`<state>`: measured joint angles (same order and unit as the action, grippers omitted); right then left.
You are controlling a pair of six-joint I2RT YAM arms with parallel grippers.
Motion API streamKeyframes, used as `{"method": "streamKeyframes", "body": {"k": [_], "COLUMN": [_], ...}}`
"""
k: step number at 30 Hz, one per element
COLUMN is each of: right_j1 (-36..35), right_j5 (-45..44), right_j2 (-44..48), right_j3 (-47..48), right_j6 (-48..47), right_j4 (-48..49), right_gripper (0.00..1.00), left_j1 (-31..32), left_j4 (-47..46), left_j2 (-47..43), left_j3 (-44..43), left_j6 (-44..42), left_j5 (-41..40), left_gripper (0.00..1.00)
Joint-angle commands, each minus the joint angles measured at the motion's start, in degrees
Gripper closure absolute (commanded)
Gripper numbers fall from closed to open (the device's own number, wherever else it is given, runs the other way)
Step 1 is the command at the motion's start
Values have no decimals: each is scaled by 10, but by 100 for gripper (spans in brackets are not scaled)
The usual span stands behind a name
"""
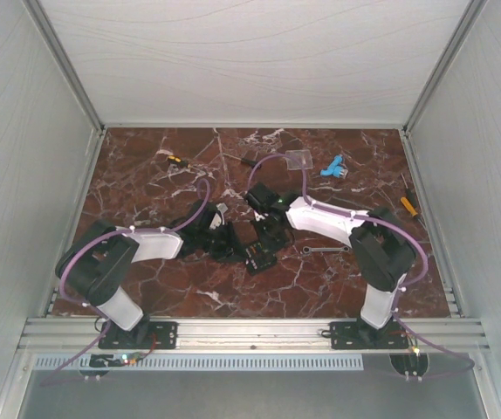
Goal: Snap on the fuse box
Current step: Install the fuse at the fuse box base.
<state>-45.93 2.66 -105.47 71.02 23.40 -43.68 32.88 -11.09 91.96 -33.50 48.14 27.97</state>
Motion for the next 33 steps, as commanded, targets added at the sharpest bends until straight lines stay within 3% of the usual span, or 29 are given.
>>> {"method": "streamKeyframes", "body": {"k": [1,8,15,20,26,33], "right_j1": [-1,-5,-8,-8,19,122], "right_j5": [-52,-49,-17,-9,2,-17], "right_j2": [-59,-55,-11,44,111,135], "right_j3": [-102,-151,-44,25,41,5], "right_j6": [-8,-9,-30,-38,-57,-81], "right_j4": [-32,-40,-23,-2,9,29], "right_gripper": [100,100,100,83,62,53], "left_j1": [-3,-3,-3,-3,-7,-17], "left_j4": [-12,-12,-6,-1,17,51], "left_j2": [-10,-12,-34,-50,-80,-138], "left_j3": [-5,-3,2,-2,-5,-2], "left_j6": [0,1,4,1,-12,-40], "left_j5": [2,2,-12,-20,-35,-77], "left_gripper": [64,64,63,63,57,42]}}
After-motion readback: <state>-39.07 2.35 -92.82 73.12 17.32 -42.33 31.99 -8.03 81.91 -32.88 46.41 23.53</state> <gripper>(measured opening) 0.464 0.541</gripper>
